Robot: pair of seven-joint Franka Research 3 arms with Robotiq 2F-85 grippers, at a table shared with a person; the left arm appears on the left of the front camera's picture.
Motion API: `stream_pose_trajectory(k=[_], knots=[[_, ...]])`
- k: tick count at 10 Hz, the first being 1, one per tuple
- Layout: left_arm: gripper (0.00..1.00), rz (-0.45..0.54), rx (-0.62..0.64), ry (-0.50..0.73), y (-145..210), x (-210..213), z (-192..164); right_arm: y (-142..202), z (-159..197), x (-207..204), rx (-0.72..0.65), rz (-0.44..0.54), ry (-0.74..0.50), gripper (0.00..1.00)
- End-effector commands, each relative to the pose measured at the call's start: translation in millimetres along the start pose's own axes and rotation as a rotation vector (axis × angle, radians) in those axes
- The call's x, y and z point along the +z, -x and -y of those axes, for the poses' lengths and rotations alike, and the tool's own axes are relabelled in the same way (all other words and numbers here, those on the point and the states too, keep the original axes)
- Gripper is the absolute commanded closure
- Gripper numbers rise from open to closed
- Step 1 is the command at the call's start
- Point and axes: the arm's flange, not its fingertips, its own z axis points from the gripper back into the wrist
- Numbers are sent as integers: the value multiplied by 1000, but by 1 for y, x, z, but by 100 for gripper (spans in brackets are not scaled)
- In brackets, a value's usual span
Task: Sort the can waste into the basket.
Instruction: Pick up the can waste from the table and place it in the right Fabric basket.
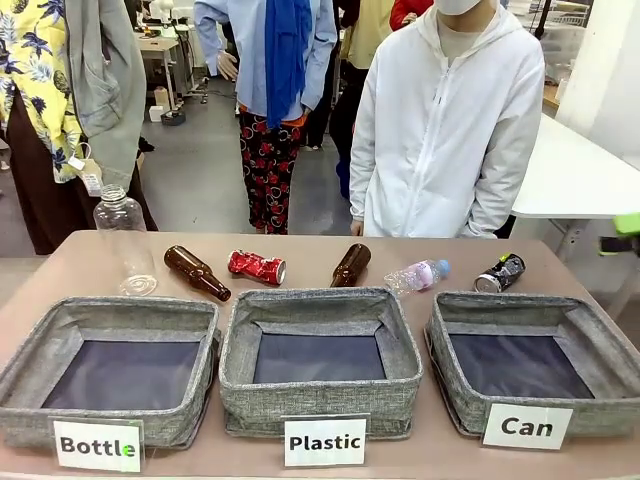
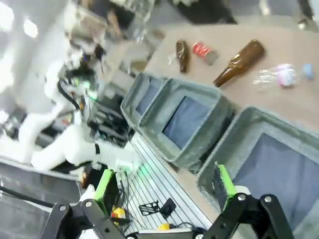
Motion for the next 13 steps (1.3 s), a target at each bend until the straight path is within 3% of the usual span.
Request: stream_pose_trajectory(k=[1, 3, 5, 6, 13], knots=[[0, 148, 197, 157, 56, -45, -66, 45, 24, -6, -59, 118, -33, 0], [0, 260, 308, 241, 67, -49, -91, 54, 44, 13, -199, 207, 68, 0], [0, 348, 344, 245, 61, -69, -82, 64, 63, 18, -340, 264, 193, 0], [0, 267, 355, 199, 49, -4, -116, 37, 72, 46, -235, 199, 69, 0], [0, 267, 355, 199, 49, -4, -116, 37, 72, 46, -235, 199, 69, 0]])
